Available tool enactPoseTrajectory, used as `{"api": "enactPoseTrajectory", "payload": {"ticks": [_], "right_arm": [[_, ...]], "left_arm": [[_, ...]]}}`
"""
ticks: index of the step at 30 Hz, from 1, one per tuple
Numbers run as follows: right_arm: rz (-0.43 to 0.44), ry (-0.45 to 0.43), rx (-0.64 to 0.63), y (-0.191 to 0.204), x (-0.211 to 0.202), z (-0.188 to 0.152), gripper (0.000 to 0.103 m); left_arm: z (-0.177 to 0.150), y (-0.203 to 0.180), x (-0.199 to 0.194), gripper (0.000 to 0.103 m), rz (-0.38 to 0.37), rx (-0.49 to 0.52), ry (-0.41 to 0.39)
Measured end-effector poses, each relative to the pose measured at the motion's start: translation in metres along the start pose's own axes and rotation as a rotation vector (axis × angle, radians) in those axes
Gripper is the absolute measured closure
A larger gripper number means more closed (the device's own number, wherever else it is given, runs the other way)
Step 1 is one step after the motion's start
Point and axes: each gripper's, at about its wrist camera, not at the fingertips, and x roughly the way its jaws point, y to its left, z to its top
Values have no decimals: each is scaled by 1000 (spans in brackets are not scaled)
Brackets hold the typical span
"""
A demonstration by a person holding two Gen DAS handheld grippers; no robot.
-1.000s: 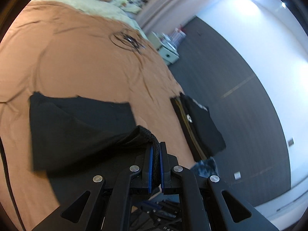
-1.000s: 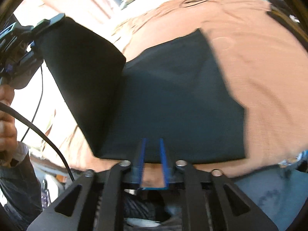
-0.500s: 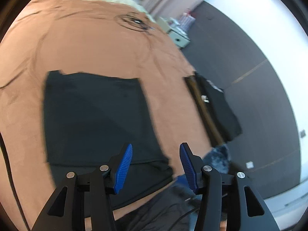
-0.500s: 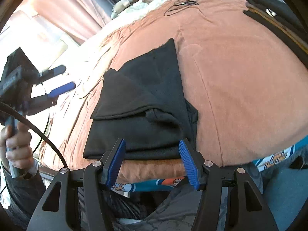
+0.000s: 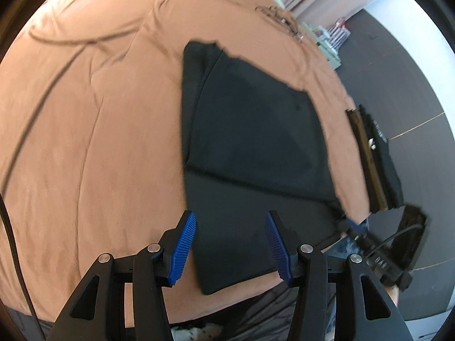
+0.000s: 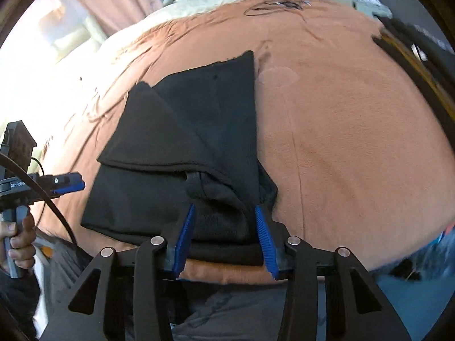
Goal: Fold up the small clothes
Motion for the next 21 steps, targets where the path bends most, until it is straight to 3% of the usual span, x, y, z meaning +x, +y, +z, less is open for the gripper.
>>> {"api": "enactPoseTrajectory", "payload": {"ticks": [6, 13, 17, 21], "right_arm": [[-84, 17, -190, 24, 12, 20, 63], [-143, 78, -449, 59, 35, 30, 66], [-103, 97, -505, 69, 36, 28, 66], [-132, 124, -525, 66, 47, 28, 66]], "left_arm": [[-20, 10, 14, 61, 16, -16, 38], [-31, 18, 11, 64, 6, -39, 7], [-31, 20, 10, 64, -1, -50, 4], [-29, 18, 11, 64, 12, -35, 10]]}}
